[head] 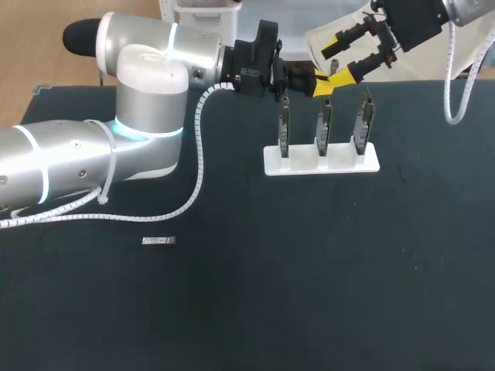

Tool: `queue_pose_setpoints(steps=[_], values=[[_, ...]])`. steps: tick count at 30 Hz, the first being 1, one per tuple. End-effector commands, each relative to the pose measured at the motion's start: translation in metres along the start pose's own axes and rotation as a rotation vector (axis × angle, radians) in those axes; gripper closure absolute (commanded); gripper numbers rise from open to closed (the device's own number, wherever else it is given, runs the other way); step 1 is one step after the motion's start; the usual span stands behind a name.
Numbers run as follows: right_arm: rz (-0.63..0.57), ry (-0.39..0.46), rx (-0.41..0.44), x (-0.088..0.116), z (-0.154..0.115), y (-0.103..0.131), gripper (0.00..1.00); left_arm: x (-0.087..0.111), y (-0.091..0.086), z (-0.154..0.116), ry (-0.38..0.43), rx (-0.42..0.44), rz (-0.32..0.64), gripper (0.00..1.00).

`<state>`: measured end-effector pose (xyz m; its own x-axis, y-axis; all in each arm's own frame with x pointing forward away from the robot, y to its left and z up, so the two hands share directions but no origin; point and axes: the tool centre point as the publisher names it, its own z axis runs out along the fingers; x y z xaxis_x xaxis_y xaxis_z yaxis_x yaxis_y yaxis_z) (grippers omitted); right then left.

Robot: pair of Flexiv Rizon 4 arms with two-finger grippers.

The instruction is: Pick up the optical module with the left hand, and insert it into the network port with the right hand.

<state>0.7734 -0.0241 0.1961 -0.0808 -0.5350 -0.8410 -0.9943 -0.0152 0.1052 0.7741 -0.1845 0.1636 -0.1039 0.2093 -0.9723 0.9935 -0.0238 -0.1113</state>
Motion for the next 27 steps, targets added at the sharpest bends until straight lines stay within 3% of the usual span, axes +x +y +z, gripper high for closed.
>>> queue_pose_setpoints(steps=[1,26,27], values=[[0.001,0.002,0.019,0.0002,0.0004,0.0061,0.00,-0.0005,0.0022,0.0005,0.003,0.004,-0.001,1.00],[0.002,0.005,0.040,0.0017,-0.0047,0.0045,0.00,-0.0005,0.0022,0.0005,0.003,0.004,-0.001,1.00],[0.000,0.005,0.041,0.0016,-0.0047,0.0045,0.34,-0.0005,0.0022,0.0005,0.003,0.004,-0.001,1.00]])
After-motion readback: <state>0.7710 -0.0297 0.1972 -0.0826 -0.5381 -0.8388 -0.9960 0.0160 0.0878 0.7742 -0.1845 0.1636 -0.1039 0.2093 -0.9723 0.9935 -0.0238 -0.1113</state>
